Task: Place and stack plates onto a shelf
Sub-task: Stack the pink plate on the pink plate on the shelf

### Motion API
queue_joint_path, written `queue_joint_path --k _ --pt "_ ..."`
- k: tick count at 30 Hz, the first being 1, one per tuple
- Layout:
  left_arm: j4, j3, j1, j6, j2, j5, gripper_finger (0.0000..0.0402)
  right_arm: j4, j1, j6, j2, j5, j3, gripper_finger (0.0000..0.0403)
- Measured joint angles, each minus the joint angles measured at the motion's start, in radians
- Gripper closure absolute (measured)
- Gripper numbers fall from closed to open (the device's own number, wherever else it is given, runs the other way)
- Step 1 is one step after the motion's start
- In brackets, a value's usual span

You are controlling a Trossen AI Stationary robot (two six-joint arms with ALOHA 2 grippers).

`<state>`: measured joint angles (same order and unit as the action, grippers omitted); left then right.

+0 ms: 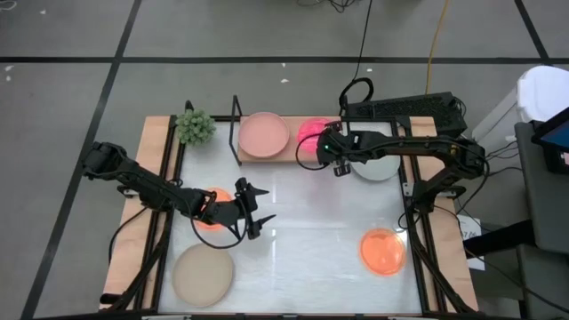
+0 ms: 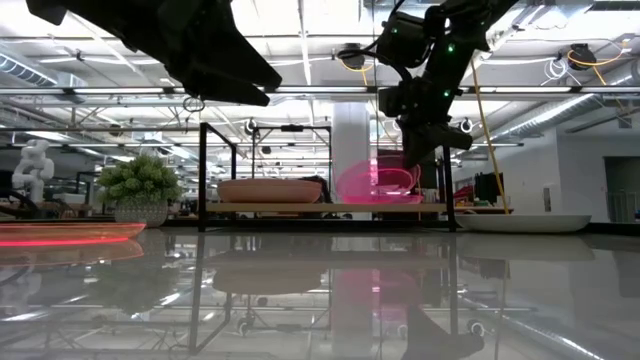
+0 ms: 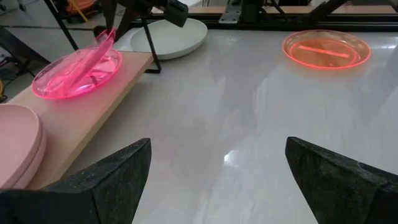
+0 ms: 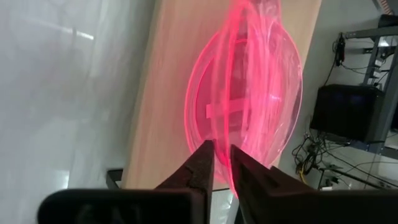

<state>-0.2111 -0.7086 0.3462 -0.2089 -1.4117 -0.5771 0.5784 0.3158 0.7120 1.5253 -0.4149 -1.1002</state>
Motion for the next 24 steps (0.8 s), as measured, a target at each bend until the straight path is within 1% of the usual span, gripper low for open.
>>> queue_joint_path --k 10,14,19,21,24 --pt "0.001 0.000 0.000 -0.003 0.000 0.029 0.0028 0.010 -0.001 -0.068 0.000 -0.001 0.000 0.0317" --pt "0.001 0.000 0.000 -0.004 0.000 0.031 0.0028 0.010 -0.001 -0.072 0.000 -0.001 0.000 0.0300" --pt "0.006 -0.001 0.000 -0.010 0.000 0.032 0.0028 0.021 -0.001 -0.091 0.000 0.004 0.000 0.0290" --pt "0.007 -0.001 0.000 -0.013 0.000 0.053 0.0028 0.024 0.000 -0.101 0.000 0.027 0.000 0.0289" --pt "0.006 -0.001 0.000 -0.020 0.000 0.070 0.0028 0.025 0.007 -0.118 0.000 0.031 0.000 0.0289"
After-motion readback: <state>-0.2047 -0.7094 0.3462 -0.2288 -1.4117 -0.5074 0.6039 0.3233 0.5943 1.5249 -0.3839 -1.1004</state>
